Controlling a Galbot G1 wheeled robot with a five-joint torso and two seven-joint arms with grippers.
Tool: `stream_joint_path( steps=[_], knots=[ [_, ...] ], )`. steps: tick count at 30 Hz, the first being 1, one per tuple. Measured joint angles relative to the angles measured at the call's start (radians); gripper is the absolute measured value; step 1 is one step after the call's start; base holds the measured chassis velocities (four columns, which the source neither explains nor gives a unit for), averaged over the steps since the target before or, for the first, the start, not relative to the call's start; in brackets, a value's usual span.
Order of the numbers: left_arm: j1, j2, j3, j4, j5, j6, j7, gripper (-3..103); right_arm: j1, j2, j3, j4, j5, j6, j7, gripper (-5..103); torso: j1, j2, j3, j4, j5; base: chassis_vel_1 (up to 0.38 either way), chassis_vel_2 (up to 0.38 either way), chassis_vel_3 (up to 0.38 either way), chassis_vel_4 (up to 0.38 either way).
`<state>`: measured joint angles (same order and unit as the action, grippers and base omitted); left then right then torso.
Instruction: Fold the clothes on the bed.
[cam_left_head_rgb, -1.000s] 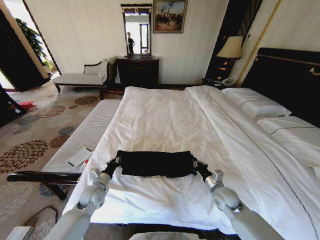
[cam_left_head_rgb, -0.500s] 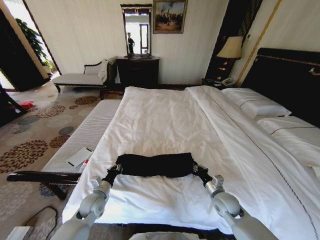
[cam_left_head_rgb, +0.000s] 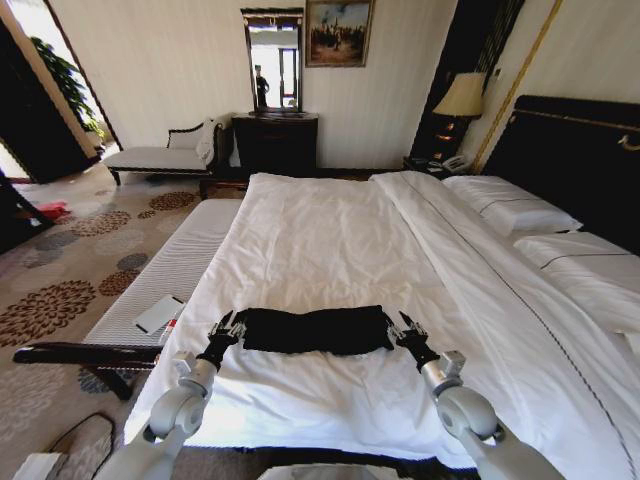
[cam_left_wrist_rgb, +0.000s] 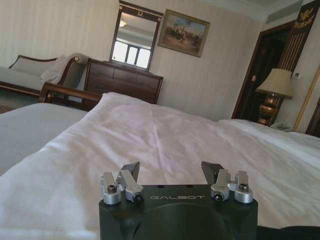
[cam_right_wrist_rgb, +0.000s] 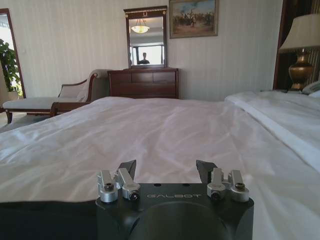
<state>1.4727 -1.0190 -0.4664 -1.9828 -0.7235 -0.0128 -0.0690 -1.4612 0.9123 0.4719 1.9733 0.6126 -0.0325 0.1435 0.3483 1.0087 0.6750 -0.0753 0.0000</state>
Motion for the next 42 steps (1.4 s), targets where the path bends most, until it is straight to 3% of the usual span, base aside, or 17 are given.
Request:
stream_joint_path(
  steps=[2,3,5,6,8,10,13,23,34,42],
  knots=[
    [0.001,0.016,-0.009,-0.003,0.049,-0.020,0.000,80,0.083,-0.029,-0.041,-0.046,-0.013,-0.009,0.005,79,0.000,0.000,0.000,0.0001,0.0001,0.000,0.000,0.000,0.000],
    [-0.004,0.025,-0.008,-0.002,0.084,-0.031,-0.001,85,0.120,-0.043,-0.062,-0.072,-0.023,-0.010,0.004,79,0.000,0.000,0.000,0.0008,0.0002,0.000,0.000,0.000,0.000],
    [-0.040,0.059,0.023,0.007,0.134,-0.045,0.000,96,0.164,-0.068,-0.080,-0.109,-0.047,-0.011,0.000,90,0.000,0.000,0.000,0.0012,0.0003,0.000,0.000,0.000,0.000],
    [-0.040,0.059,0.023,0.007,0.134,-0.045,0.000,96,0.164,-0.068,-0.080,-0.109,-0.047,-0.011,0.000,90,0.000,0.000,0.000,0.0012,0.0003,0.000,0.000,0.000,0.000],
    [-0.073,0.094,0.046,0.010,0.152,-0.047,0.014,98,0.205,-0.101,-0.104,-0.145,-0.071,-0.011,-0.005,98,0.000,0.000,0.000,-0.0025,-0.0003,0.000,0.000,0.000,0.000],
    [-0.068,0.104,0.043,0.007,0.158,-0.049,0.020,100,0.245,-0.118,-0.139,-0.169,-0.084,-0.011,-0.010,98,0.000,0.000,0.000,-0.0018,-0.0002,0.000,0.000,0.000,0.000],
    [-0.026,0.109,0.008,-0.003,0.171,-0.063,0.028,100,0.414,-0.155,-0.317,-0.271,-0.139,0.009,-0.031,100,0.000,0.000,0.000,0.0011,0.0002,0.002,-0.001,-0.008,-0.019],
    [0.034,0.093,-0.025,-0.046,0.166,-0.066,0.028,100,0.609,-0.116,-0.562,-0.391,-0.176,0.022,-0.045,100,0.000,0.000,0.000,0.0002,0.0001,0.000,0.000,0.000,0.000],
    [0.043,0.090,-0.031,-0.079,0.142,-0.056,0.018,100,0.663,-0.145,-0.673,-0.432,-0.262,0.057,-0.064,100,0.000,0.000,0.000,-0.0001,0.0000,0.000,0.000,0.000,0.000],
    [0.047,0.086,-0.046,-0.097,0.120,-0.049,0.017,100,0.600,-0.200,-0.701,-0.316,-0.317,0.062,-0.065,100,0.000,0.000,0.000,0.0000,0.0001,0.000,0.000,0.000,0.000]
  ],
)
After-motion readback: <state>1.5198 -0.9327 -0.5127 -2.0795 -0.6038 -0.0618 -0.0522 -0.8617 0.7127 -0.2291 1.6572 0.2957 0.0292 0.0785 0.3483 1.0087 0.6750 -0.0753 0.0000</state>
